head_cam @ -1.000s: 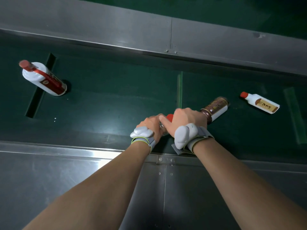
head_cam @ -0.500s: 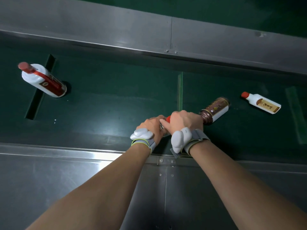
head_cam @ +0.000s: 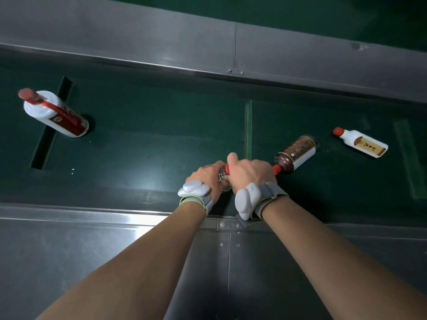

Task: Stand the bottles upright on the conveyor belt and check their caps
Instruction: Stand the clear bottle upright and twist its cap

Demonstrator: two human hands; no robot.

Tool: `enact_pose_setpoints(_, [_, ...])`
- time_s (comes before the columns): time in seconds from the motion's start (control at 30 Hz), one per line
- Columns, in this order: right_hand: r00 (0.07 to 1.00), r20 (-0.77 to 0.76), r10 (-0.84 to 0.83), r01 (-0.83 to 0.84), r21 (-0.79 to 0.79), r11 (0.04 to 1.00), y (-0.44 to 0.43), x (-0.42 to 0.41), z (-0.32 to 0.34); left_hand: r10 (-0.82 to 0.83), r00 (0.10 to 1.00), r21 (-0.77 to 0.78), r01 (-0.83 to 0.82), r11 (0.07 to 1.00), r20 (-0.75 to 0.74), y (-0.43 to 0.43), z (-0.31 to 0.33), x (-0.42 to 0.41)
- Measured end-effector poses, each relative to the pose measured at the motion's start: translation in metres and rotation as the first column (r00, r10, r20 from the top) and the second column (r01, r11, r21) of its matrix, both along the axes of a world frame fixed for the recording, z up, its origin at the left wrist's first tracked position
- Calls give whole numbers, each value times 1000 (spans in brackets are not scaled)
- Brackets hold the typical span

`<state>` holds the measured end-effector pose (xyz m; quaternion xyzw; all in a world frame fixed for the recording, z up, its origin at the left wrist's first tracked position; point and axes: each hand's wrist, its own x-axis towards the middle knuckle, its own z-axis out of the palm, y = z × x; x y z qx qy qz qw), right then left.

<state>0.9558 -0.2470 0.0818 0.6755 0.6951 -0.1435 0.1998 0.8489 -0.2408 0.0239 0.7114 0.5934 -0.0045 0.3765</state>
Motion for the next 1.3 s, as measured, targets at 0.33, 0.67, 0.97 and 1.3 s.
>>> enact_pose_setpoints(0.33, [997, -81, -12, 20, 98, 995, -8, 0, -14, -9, 999, -6, 9, 1000, -38, -2, 6, -2])
enact_pose_setpoints(0.67, [992, -105, -67, 79, 112, 991, -8, -5, -18, 37, 999, -28, -38, 999, -30, -2, 0, -2])
enact_pose_setpoints(0.97, [966, -150, -213, 219, 26, 975, -4, 5, -15, 30, 1000, -7, -30, 1000, 9, -1, -10, 9])
enact_pose_setpoints(1.3, [930, -305, -206, 251, 115, 961, -14, 26, -10, 84, 967, 8, -88, 996, 239, 1, -25, 27])
